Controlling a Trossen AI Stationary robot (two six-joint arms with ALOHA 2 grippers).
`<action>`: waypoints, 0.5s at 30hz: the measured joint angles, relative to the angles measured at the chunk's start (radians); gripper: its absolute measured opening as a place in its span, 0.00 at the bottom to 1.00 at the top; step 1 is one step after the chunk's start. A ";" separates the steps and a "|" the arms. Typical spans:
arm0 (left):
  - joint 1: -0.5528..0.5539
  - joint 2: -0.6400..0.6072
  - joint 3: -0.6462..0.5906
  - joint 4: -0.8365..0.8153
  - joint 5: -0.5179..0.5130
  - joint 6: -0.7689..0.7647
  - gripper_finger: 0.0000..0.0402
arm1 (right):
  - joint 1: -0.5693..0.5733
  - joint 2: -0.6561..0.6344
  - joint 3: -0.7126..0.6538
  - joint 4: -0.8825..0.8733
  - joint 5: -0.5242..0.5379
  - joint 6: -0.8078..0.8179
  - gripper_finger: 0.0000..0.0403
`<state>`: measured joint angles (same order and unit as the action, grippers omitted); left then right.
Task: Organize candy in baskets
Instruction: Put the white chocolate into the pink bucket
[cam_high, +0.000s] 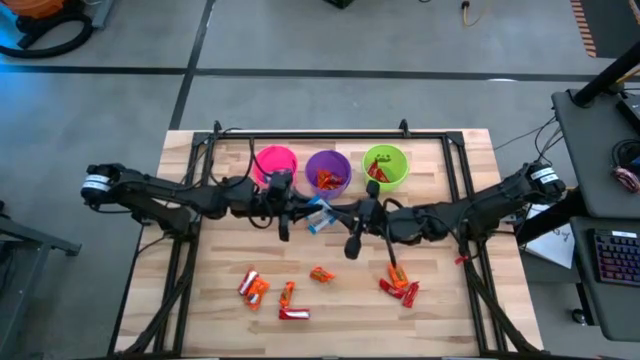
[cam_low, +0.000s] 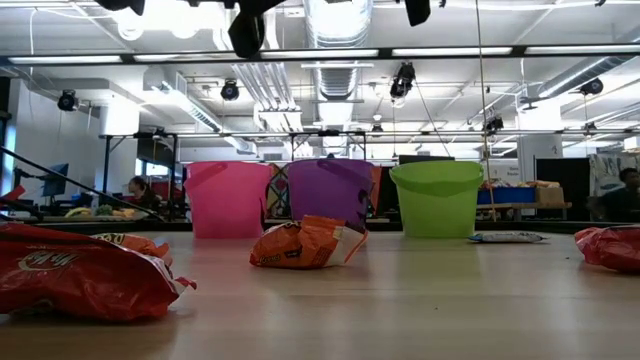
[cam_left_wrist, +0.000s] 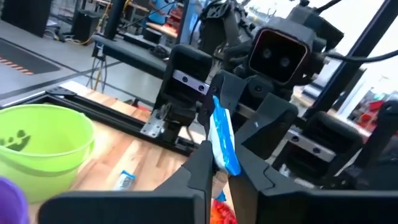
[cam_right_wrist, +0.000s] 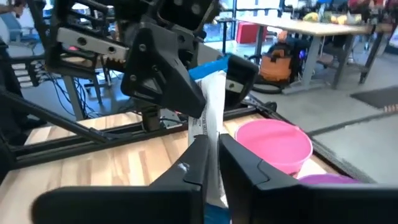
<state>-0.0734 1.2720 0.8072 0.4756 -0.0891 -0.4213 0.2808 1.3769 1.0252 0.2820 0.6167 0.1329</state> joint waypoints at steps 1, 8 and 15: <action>0.003 -0.001 0.009 -0.022 0.000 0.010 0.04 | -0.004 0.000 0.000 -0.003 -0.002 0.012 0.10; 0.046 -0.010 0.107 -0.286 0.002 0.102 0.02 | -0.026 -0.007 0.000 -0.023 0.006 0.072 0.31; 0.160 -0.019 0.249 -0.792 0.002 0.291 0.01 | -0.047 -0.031 0.009 -0.133 0.013 0.163 0.42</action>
<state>0.0870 1.2530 1.0566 -0.3166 -0.0872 -0.1308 0.2337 1.3456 1.0344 0.1494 0.6296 0.2955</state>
